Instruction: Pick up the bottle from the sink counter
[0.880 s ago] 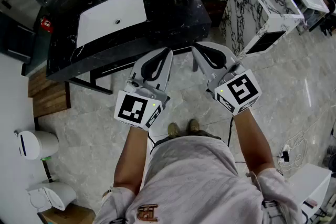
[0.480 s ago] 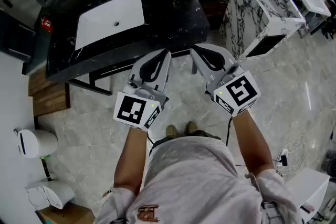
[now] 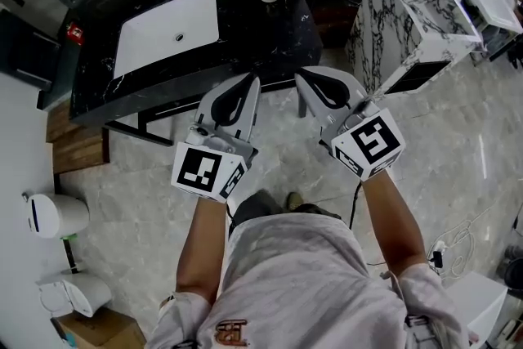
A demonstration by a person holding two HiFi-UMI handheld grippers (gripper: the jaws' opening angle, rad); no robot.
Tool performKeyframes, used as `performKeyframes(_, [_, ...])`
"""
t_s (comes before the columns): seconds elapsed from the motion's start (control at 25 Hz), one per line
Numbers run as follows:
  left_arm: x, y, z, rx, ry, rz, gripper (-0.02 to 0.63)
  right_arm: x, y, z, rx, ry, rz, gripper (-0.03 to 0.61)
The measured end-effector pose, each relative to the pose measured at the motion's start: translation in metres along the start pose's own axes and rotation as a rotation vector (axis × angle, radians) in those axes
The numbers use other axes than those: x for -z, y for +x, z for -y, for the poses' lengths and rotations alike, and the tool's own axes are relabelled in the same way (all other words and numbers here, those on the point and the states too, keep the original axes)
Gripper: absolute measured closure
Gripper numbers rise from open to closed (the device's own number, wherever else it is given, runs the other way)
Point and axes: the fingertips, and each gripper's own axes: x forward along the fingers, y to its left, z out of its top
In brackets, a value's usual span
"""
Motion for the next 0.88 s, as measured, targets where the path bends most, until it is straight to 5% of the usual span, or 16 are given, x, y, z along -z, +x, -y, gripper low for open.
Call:
performKeyframes(0.36, [-0.001,0.022,-0.025,-0.015,0.016,0.009,0.614,0.000,0.024,0.022,-0.007,-0.013,0.003,0.579])
performKeyframes(0.88, [0.017,0.095,-0.119,0.019,0.004,0.018,0.614,0.012,0.121,0.085,0.024,-0.039,-0.020,0.578])
